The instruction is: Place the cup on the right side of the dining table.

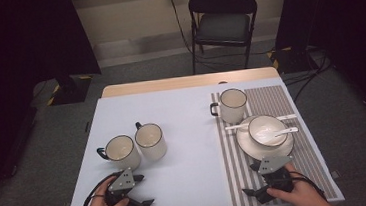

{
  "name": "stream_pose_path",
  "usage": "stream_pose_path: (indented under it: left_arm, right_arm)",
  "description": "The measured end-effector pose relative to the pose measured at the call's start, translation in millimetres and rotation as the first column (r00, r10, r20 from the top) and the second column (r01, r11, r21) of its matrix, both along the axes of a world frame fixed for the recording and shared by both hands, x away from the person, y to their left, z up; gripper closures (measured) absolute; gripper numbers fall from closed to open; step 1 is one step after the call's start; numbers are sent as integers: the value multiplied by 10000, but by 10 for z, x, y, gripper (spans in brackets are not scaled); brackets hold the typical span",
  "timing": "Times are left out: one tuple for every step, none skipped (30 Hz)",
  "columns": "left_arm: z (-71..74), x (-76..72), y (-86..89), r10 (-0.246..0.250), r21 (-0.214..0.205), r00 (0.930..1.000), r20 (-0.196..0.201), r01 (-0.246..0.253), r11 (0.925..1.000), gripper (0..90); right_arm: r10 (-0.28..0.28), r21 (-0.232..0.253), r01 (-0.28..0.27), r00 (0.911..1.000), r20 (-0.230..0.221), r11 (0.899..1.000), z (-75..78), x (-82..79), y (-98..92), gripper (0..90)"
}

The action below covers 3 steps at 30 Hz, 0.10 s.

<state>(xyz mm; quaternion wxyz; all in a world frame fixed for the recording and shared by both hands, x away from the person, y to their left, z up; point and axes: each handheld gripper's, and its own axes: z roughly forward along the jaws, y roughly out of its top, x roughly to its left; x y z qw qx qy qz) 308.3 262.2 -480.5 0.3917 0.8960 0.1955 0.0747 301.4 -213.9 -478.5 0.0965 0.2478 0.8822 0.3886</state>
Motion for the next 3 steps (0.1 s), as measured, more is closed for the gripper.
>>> stream_pose_path:
  left_arm:
    - [2,0,0,1,24,10000,-4,0,10000,109]
    - [1,-1,0,17,13,10000,-11,-17,10000,109]
    - [0,-1,-1,12,-7,10000,-14,-12,10000,109]
  right_arm:
    - [-5,4,5,10000,6,10000,0,0,1,150]
    - [-11,17,11,10000,-10,10000,0,1,-1,150]
    - [-7,44,7,10000,-37,10000,0,3,-4,151]
